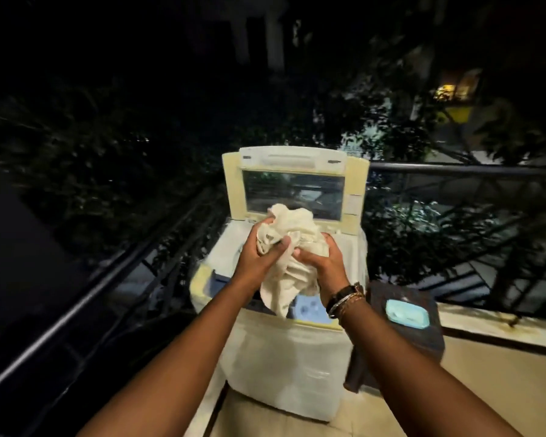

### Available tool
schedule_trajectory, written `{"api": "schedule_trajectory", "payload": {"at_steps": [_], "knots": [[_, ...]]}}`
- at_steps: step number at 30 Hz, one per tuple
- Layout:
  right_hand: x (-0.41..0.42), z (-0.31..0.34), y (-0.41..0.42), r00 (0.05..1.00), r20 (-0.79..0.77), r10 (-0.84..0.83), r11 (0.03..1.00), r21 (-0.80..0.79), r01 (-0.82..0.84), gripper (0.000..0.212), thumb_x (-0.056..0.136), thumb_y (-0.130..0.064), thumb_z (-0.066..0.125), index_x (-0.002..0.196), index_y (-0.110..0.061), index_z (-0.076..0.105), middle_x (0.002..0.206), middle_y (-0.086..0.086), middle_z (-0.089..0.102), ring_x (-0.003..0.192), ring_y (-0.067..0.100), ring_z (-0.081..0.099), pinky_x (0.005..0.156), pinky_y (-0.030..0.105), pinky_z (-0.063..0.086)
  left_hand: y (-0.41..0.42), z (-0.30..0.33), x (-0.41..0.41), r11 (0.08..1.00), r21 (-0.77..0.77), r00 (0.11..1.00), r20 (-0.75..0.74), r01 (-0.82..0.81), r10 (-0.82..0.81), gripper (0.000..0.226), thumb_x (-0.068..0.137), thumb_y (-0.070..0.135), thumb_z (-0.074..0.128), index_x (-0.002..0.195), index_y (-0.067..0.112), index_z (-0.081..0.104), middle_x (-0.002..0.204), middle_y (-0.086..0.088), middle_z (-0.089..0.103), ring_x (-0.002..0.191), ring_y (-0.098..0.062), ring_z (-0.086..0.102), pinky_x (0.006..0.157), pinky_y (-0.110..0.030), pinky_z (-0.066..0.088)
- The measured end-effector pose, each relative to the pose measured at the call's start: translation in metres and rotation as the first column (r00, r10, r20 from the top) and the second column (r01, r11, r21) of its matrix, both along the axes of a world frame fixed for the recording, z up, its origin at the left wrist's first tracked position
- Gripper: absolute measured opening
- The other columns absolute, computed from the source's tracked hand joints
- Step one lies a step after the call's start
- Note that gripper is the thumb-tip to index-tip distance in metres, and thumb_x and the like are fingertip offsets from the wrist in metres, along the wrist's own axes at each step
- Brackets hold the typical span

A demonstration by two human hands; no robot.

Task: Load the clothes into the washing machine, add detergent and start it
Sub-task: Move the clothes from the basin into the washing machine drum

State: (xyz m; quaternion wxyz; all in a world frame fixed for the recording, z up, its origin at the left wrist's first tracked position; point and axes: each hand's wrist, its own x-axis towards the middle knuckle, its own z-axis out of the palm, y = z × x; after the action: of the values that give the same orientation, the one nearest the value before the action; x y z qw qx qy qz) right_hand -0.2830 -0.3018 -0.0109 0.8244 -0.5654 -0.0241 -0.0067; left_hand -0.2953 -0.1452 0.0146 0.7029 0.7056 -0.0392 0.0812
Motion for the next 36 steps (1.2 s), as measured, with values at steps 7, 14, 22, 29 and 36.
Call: {"api": "schedule_trajectory", "payload": {"at_steps": [7, 14, 22, 29, 36], "knots": [[0.066, -0.006, 0.087, 0.996, -0.025, 0.084, 0.992, -0.09, -0.086, 0.067, 0.061, -0.005, 0.087, 0.12, -0.002, 0.056, 0.115, 0.018, 0.073, 0.11, 0.04, 0.068, 0.096, 0.053, 0.056, 0.083, -0.016, 0.071, 0.977, -0.097, 0.98, -0.073, -0.191, 0.185, 0.021, 0.093, 0.029, 0.066, 0.112, 0.021, 0.066, 0.111, -0.002, 0.075, 0.107, -0.025, 0.07, 0.1, -0.052, 0.053], [0.139, -0.01, 0.099, 0.998, -0.022, -0.055, 0.986, -0.159, 0.051, 0.068, 0.059, -0.007, 0.09, 0.119, -0.003, 0.059, 0.119, 0.023, 0.07, 0.112, 0.046, 0.065, 0.097, 0.065, 0.051, 0.1, -0.026, 0.154, 0.99, -0.109, 0.996, -0.032, -0.091, 0.088, 0.022, 0.09, 0.04, 0.066, 0.103, 0.022, 0.063, 0.105, 0.001, 0.072, 0.102, -0.018, 0.067, 0.097, -0.046, 0.054], [0.208, -0.037, 0.082, 0.993, 0.03, -0.115, 0.862, -0.494, 0.115, 0.064, 0.068, -0.02, 0.093, 0.118, -0.02, 0.054, 0.115, 0.006, 0.071, 0.106, 0.023, 0.069, 0.095, 0.049, 0.056, 0.095, -0.079, 0.24, 0.99, -0.102, 0.994, -0.029, 0.099, -0.103, 0.037, 0.097, 0.035, 0.063, 0.132, 0.029, 0.052, 0.131, 0.014, 0.061, 0.125, -0.006, 0.057, 0.108, -0.032, 0.045], [0.237, -0.145, 0.043, 0.934, -0.349, 0.073, 0.167, -0.919, -0.357, 0.096, 0.074, -0.065, 0.075, 0.153, -0.026, 0.036, 0.159, 0.005, 0.029, 0.141, 0.029, 0.042, 0.115, 0.04, 0.038, 0.149, -0.191, 0.242, 0.887, 0.462, 0.901, -0.391, 0.018, 0.186, 0.055, 0.089, 0.037, 0.074, 0.137, 0.015, 0.059, 0.15, -0.011, 0.047, 0.14, -0.026, 0.044, 0.109, -0.029, 0.036], [0.252, -0.199, 0.056, 0.85, -0.51, 0.132, 0.142, -0.839, -0.525, 0.097, 0.073, -0.066, 0.076, 0.152, -0.028, 0.036, 0.154, 0.004, 0.038, 0.138, 0.028, 0.045, 0.115, 0.045, 0.04, 0.144, -0.217, 0.248, 0.892, 0.414, 0.888, -0.459, 0.181, 0.033, 0.042, 0.087, 0.028, 0.078, 0.125, 0.016, 0.066, 0.125, 0.0, 0.067, 0.119, -0.016, 0.062, 0.098, -0.023, 0.047]]}}
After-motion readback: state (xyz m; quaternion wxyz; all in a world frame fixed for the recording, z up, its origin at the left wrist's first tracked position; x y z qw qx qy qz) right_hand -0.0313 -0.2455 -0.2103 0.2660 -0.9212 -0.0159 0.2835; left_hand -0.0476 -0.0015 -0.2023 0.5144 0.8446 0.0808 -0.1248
